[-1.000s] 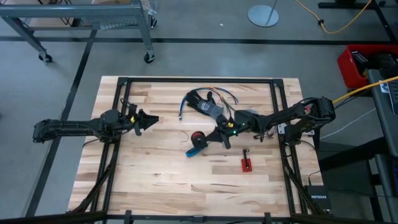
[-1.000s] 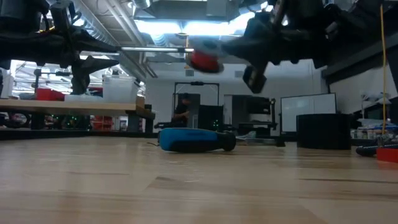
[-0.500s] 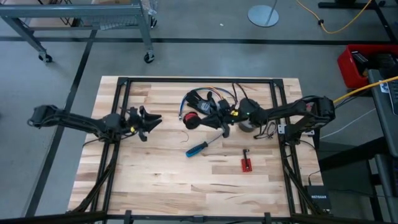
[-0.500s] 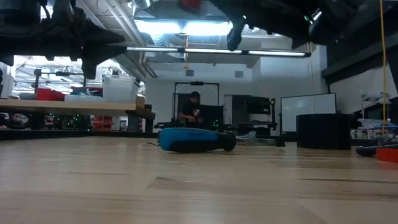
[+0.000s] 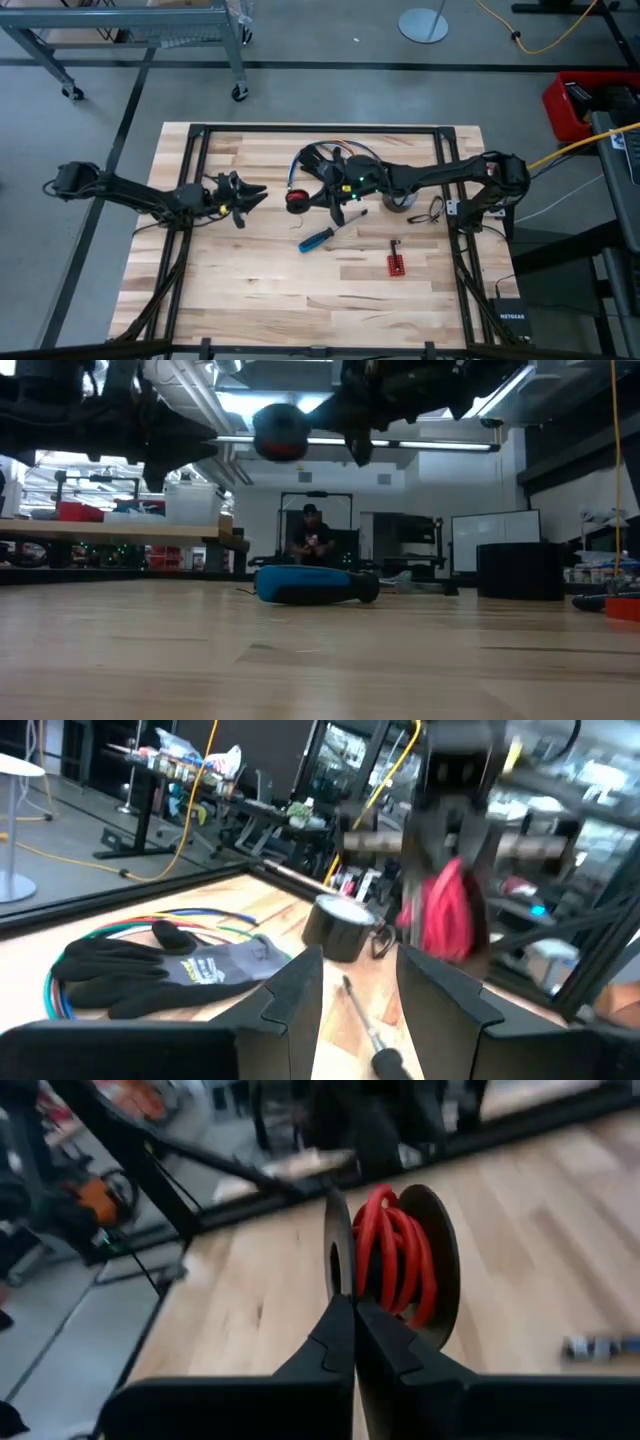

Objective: Coil cords
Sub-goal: Uncoil the red wire from the spool

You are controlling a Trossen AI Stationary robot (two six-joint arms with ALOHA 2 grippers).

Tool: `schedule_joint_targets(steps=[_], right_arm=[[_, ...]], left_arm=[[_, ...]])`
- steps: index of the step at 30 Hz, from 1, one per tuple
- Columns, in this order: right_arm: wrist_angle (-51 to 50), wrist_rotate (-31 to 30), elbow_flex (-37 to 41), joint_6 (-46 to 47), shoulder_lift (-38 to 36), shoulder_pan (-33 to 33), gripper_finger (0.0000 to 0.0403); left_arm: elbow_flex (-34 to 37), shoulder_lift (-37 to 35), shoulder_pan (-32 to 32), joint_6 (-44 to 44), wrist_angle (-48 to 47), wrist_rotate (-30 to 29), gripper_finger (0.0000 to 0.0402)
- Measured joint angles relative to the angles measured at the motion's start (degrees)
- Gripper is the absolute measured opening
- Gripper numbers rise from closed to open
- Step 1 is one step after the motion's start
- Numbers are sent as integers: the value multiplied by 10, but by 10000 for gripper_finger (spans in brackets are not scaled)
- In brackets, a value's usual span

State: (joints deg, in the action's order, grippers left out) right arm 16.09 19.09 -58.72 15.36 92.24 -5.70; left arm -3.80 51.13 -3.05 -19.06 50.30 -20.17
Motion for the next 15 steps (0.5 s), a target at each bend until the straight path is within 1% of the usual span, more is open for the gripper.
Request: schedule_joint_targets(steps=[3,9,12,15], right_arm=[[39,29,-4,-3,-1,0,0],[39,36,-6,-2,-1,1,0],[32,47,-6,-2,-1,1,0],[16,60,-6,-4,-1,2,0]], left_arm=[[-37,41,-2,15,3,0,123],[-122,138,-31,83,1,1,123],[-147,173,-45,100,-2,-3,123],[-155,190,-54,106,-5,-7,123]])
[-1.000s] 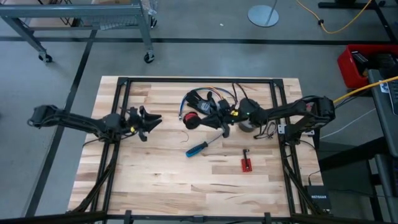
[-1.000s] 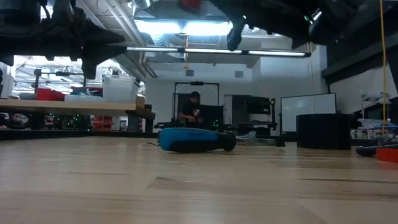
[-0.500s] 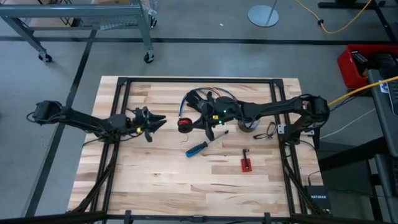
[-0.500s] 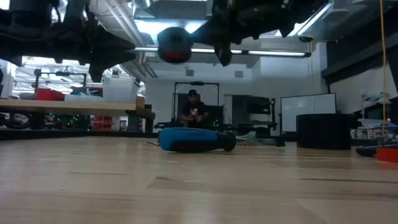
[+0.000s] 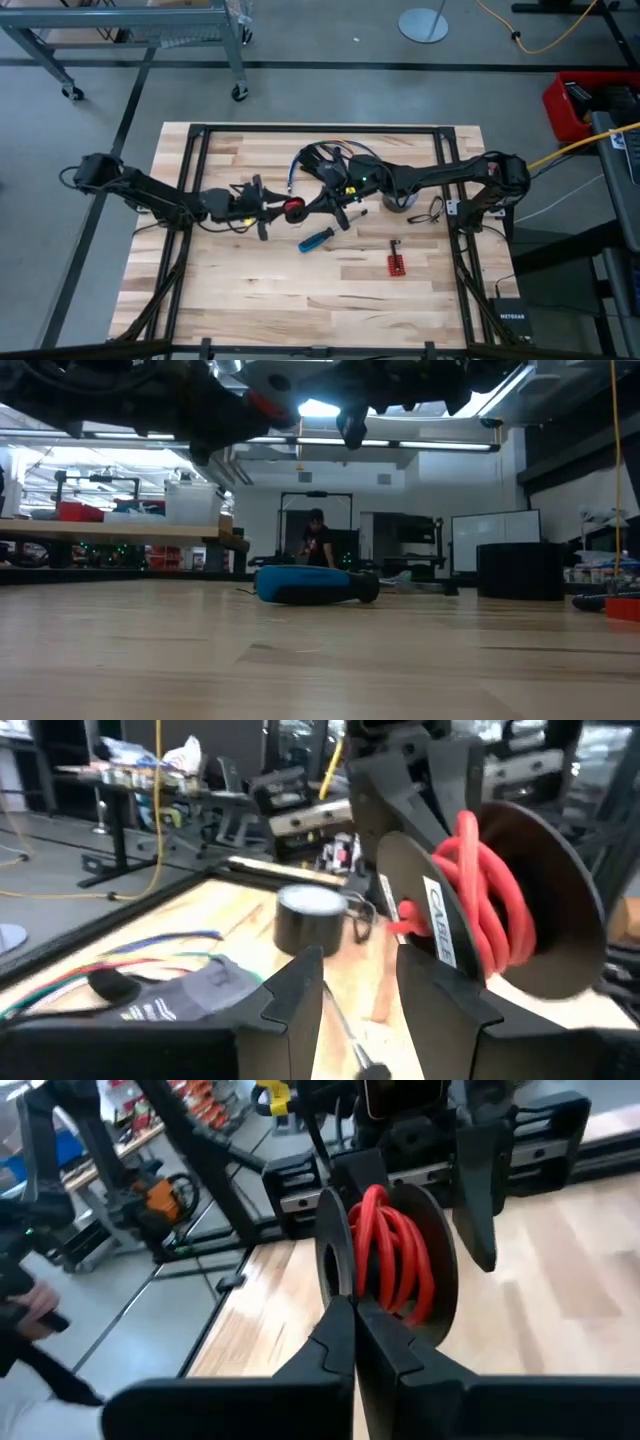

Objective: Coil cords
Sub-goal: Uncoil the red wire from the spool

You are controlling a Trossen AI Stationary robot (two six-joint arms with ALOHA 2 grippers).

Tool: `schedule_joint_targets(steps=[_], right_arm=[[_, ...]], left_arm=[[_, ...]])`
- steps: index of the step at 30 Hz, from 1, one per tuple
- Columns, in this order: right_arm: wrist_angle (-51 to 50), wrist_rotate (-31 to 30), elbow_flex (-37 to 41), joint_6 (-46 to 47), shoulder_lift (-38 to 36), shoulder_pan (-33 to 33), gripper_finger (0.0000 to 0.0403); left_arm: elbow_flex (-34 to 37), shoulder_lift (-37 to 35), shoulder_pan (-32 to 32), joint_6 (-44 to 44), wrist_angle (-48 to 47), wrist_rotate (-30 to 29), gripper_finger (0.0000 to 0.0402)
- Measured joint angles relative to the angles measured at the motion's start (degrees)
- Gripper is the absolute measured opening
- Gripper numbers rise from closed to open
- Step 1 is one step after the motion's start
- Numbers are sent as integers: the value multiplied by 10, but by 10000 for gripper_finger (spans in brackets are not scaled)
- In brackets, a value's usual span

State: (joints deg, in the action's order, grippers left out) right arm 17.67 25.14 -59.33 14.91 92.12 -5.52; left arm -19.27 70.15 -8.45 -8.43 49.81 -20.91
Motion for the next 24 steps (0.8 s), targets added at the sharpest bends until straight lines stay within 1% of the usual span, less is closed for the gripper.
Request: schedule_joint_targets(steps=[1,4,7,9,11,16,21,24], right_arm=[[-3,3,0,-2,0,0,0],[-24,0,0,-7,0,-2,0],[-54,-19,0,-28,0,-4,0],[-71,-30,0,-34,0,-6,0],[-87,-49,0,-44,0,-6,0],[-99,-86,0,-65,0,-6,0],[-98,-93,0,-73,0,-5,0],[-94,-97,0,-75,0,-5,0]], left_arm=[[0,2,-2,1,-1,-12,123],[0,-2,-5,0,-21,-75,123],[0,-8,-3,0,-33,-129,123],[0,-15,-3,3,-42,-150,123],[0,-22,-2,15,-42,-159,123],[0,-34,-9,29,-42,-156,123],[0,-34,-18,28,-48,-96,123],[0,-33,-23,27,-47,-82,123]])
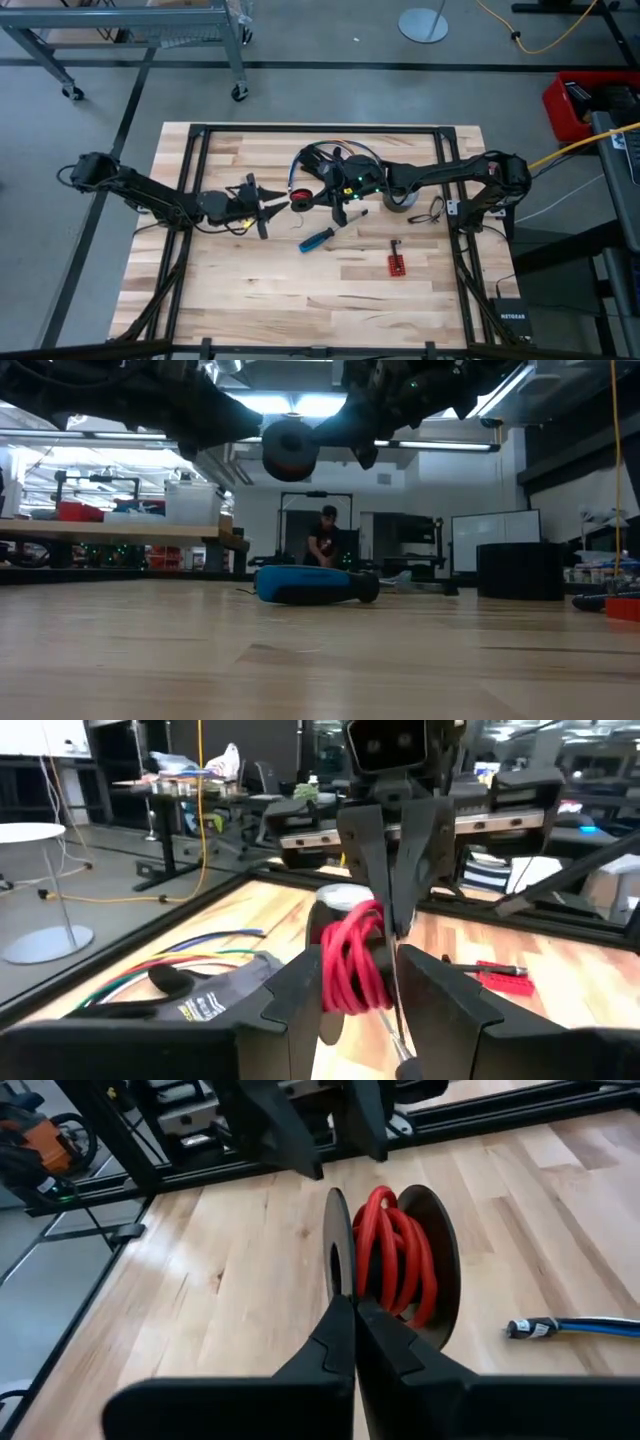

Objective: Coil cords
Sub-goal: Uncoil the red wire from the spool

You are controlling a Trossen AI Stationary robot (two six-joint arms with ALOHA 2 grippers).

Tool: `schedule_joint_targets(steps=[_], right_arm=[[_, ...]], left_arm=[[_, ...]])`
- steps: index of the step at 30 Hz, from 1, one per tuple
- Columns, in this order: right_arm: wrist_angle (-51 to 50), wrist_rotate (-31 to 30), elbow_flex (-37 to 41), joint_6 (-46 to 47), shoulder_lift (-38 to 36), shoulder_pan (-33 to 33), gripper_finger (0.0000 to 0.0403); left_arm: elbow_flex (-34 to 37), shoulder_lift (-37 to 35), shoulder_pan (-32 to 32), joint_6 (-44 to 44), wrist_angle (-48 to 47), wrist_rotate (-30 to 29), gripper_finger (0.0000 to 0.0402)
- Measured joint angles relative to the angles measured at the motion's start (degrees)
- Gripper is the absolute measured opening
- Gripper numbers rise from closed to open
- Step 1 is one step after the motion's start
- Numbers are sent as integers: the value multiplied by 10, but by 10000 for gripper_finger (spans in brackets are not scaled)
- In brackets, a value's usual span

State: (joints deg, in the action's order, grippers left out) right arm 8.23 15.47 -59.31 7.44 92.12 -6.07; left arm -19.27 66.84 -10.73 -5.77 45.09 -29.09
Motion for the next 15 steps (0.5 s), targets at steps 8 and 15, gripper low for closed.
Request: schedule_joint_targets(steps=[8,15], right_arm=[[22,1,0,0,0,0,0],[22,12,0,1,0,1,0]], left_arm=[[0,1,-2,14,4,-1,123],[0,1,-1,17,6,0,123]])
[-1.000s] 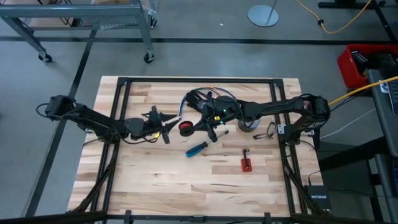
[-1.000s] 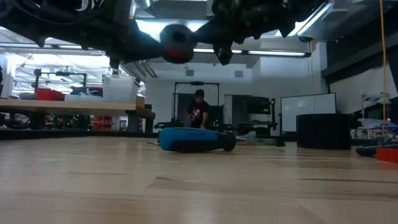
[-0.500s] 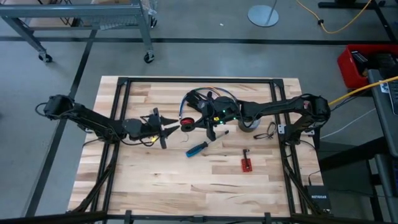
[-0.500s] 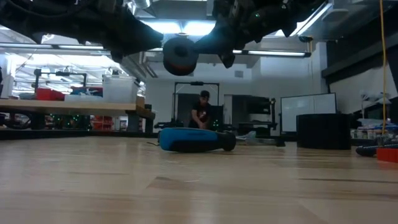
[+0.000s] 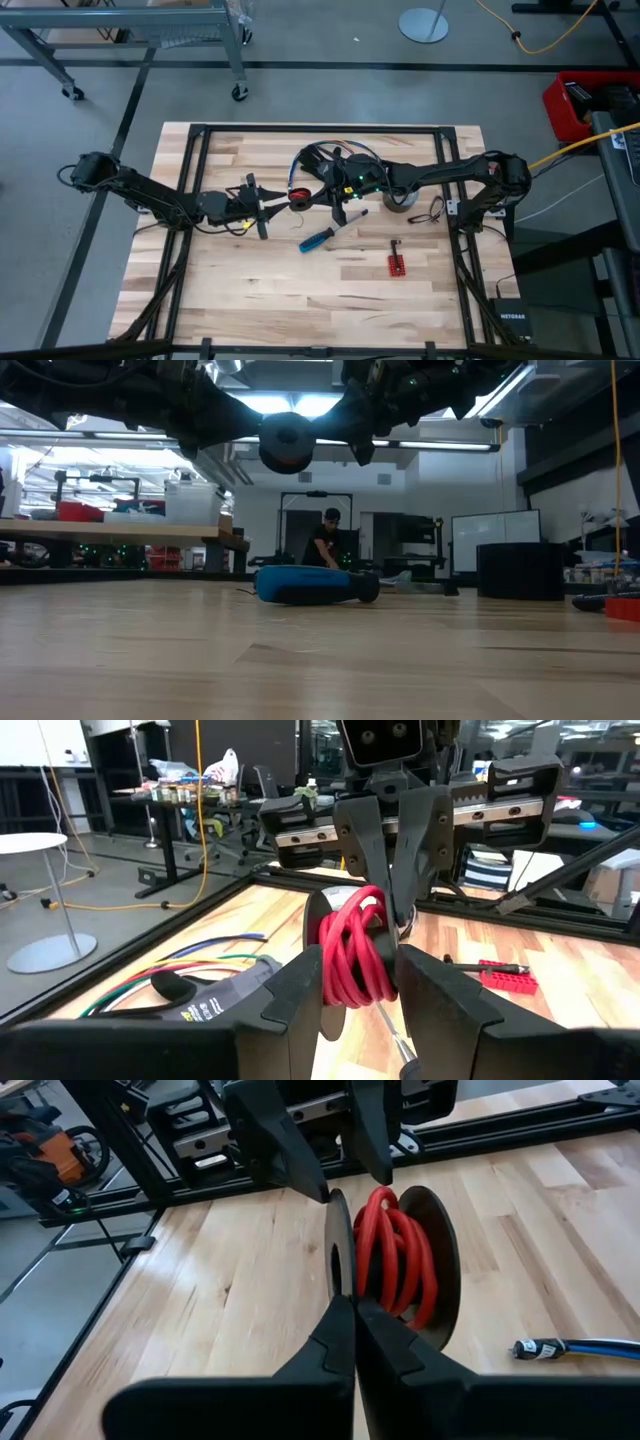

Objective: Coil cords
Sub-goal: Uncoil the red wire from the spool

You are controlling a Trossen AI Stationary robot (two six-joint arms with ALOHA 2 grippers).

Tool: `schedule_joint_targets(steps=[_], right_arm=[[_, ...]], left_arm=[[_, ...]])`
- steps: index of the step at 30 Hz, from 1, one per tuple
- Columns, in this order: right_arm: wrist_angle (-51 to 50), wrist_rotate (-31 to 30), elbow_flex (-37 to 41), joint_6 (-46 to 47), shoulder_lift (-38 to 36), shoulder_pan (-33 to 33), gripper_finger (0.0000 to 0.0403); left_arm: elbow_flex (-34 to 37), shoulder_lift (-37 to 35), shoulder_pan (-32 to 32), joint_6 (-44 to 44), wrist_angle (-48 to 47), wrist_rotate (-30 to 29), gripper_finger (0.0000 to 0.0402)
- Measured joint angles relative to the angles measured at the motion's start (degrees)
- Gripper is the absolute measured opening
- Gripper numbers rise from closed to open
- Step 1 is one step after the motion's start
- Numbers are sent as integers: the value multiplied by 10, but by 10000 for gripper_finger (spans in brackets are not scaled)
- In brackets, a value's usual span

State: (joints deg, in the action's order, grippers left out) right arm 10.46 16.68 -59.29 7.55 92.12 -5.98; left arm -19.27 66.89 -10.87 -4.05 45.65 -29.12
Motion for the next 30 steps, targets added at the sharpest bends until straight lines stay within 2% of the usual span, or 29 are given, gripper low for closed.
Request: schedule_joint_targets(steps=[10,21,30], right_arm=[[0,11,0,1,0,11,0],[34,12,0,0,0,17,0],[34,9,0,0,0,16,0]], left_arm=[[0,0,0,0,0,3,120],[0,0,0,0,2,18,59],[0,0,0,0,1,20,52]])
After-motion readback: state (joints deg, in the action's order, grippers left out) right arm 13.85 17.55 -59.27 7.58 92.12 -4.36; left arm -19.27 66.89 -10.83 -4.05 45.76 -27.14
